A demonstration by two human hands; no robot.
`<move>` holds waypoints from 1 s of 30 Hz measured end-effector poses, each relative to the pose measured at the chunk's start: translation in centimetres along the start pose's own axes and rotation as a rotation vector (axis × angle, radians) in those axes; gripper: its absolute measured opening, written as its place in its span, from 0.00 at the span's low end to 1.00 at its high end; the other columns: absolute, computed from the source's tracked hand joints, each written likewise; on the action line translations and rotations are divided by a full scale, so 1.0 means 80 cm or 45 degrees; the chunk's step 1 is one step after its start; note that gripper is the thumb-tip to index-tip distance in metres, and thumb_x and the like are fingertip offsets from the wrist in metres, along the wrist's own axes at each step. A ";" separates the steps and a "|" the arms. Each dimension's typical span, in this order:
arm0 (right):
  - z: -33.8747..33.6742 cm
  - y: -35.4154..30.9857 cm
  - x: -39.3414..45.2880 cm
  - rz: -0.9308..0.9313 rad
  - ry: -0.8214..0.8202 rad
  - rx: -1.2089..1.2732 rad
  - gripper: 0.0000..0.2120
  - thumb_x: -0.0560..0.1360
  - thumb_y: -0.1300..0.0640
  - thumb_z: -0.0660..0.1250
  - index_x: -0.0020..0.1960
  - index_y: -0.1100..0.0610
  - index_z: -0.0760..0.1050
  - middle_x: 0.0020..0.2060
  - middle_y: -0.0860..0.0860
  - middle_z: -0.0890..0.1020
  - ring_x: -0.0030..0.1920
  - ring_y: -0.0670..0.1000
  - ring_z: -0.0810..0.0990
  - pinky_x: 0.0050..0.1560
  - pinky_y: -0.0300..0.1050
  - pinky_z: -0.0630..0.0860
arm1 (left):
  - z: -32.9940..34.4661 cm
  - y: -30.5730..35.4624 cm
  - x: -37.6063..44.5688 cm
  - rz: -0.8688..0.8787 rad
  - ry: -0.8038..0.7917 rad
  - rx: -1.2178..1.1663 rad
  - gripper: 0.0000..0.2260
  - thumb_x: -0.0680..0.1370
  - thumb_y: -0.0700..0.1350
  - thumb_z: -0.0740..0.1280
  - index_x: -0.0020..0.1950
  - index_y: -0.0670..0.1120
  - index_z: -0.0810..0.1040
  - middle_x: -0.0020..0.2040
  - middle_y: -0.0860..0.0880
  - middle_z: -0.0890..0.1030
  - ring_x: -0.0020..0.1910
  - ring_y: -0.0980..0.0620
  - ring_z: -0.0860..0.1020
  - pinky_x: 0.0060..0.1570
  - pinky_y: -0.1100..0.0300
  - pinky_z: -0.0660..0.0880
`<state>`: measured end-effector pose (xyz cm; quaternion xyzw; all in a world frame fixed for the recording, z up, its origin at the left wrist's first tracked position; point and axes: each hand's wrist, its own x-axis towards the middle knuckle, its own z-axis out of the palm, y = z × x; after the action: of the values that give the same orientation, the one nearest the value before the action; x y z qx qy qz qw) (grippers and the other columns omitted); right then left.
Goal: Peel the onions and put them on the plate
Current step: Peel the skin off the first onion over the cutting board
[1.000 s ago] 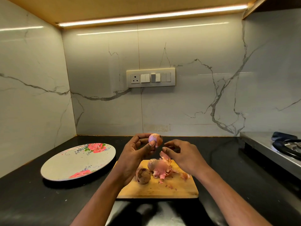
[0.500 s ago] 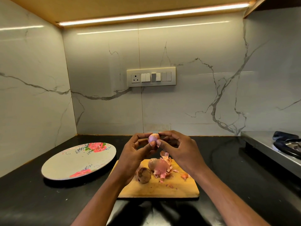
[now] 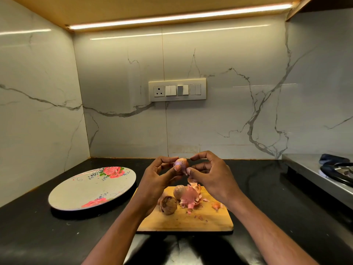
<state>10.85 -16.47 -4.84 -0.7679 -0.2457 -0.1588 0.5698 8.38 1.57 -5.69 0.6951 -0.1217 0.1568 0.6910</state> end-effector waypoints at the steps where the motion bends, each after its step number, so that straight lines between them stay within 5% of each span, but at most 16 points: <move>1: 0.000 0.000 0.000 -0.012 0.004 -0.020 0.16 0.74 0.55 0.75 0.59 0.51 0.75 0.43 0.47 0.87 0.41 0.44 0.86 0.46 0.41 0.83 | 0.001 0.001 -0.001 -0.005 -0.008 -0.013 0.19 0.72 0.49 0.72 0.61 0.47 0.78 0.60 0.46 0.82 0.58 0.49 0.83 0.54 0.57 0.81; 6: 0.001 -0.001 0.000 -0.080 0.066 -0.104 0.12 0.75 0.55 0.74 0.56 0.50 0.77 0.41 0.45 0.85 0.41 0.40 0.84 0.38 0.33 0.79 | 0.002 0.007 -0.004 -0.038 -0.055 -0.150 0.20 0.73 0.47 0.70 0.63 0.44 0.76 0.58 0.44 0.84 0.55 0.48 0.84 0.53 0.58 0.81; 17: -0.013 0.014 0.007 -0.087 0.220 -0.253 0.03 0.79 0.55 0.70 0.51 0.49 0.81 0.42 0.41 0.82 0.43 0.41 0.81 0.40 0.26 0.75 | 0.003 0.013 -0.003 -0.156 -0.011 -0.464 0.11 0.81 0.41 0.63 0.64 0.44 0.76 0.54 0.43 0.85 0.54 0.44 0.84 0.48 0.59 0.83; 30: 0.003 0.001 -0.002 -0.605 0.139 -0.367 0.13 0.76 0.54 0.72 0.61 0.52 0.83 0.52 0.44 0.85 0.52 0.40 0.82 0.51 0.31 0.78 | 0.001 0.005 -0.001 -0.164 -0.054 -0.361 0.14 0.81 0.45 0.63 0.64 0.40 0.76 0.49 0.43 0.85 0.46 0.49 0.84 0.47 0.59 0.81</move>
<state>10.75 -16.29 -5.11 -0.7522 -0.3627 -0.3623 0.4138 8.12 1.51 -5.34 0.6003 -0.1124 0.0786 0.7880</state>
